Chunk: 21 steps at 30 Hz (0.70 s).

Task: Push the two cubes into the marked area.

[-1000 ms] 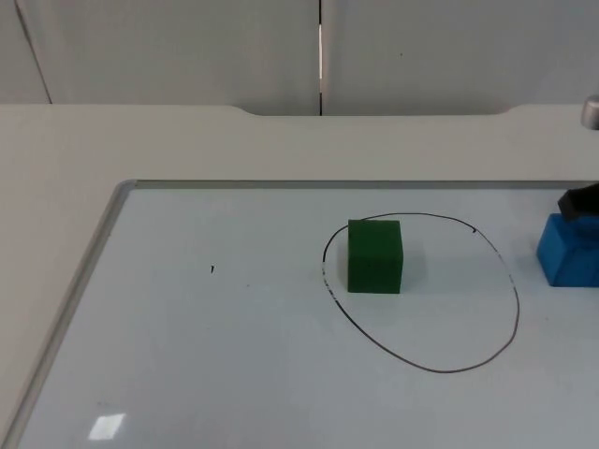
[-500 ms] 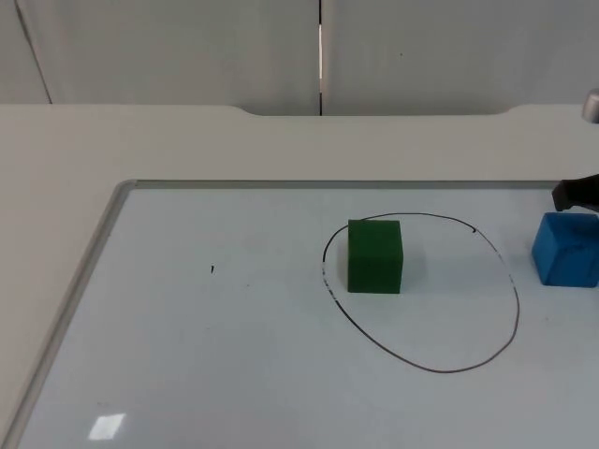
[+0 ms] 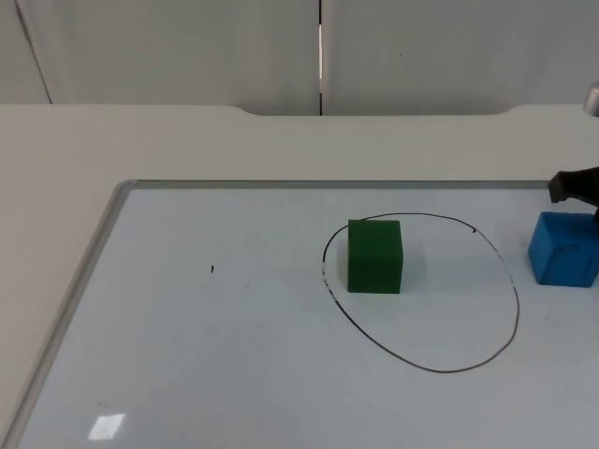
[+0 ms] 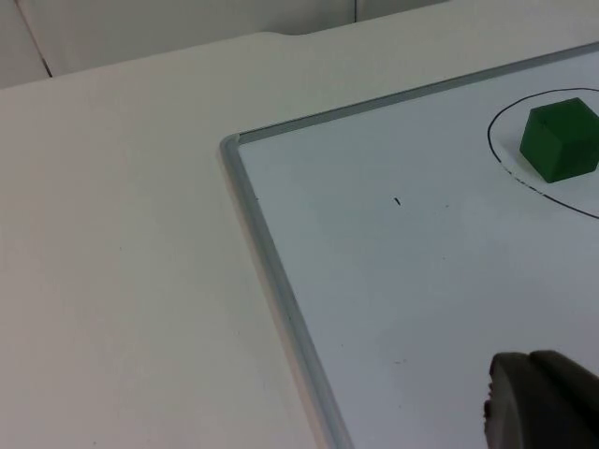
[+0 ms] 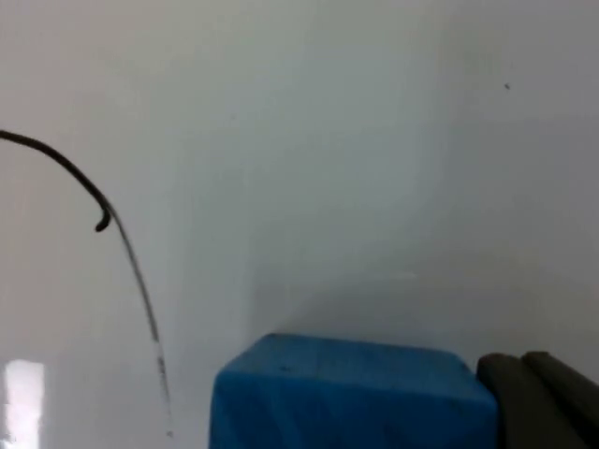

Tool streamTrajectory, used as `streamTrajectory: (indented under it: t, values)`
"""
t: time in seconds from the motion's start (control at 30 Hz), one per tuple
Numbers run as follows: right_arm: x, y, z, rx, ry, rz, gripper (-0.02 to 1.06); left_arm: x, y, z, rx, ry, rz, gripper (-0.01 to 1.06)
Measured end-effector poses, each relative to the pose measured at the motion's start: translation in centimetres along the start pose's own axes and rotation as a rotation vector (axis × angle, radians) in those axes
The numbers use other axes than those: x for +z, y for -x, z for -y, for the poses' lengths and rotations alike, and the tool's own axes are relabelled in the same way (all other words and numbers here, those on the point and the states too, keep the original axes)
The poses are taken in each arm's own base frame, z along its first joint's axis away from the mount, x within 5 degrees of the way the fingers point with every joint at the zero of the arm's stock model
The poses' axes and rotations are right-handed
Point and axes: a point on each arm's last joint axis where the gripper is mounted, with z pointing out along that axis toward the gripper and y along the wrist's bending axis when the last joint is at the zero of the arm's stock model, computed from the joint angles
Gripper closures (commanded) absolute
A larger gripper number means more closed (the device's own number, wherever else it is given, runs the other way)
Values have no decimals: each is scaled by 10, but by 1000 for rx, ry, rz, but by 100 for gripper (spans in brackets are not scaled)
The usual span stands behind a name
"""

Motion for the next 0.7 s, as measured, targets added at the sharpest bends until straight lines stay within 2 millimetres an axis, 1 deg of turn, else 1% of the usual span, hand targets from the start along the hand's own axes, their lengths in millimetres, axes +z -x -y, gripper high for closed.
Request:
streamTrajectory:
  t: [0.13,0.2,0.37,0.7]
  values:
    - [0,-1,-7,-16,9,2,105,0,0,0,0,0,0,105]
    - [1,-2,-17,-40,20,12,105,0,0,0,0,0,0,105]
    - [1,-2,-29,-66,36,36,105,0,0,0,1,2,0,105]
    - [1,-2,-31,-72,39,40,105,0,0,0,1,2,0,105]
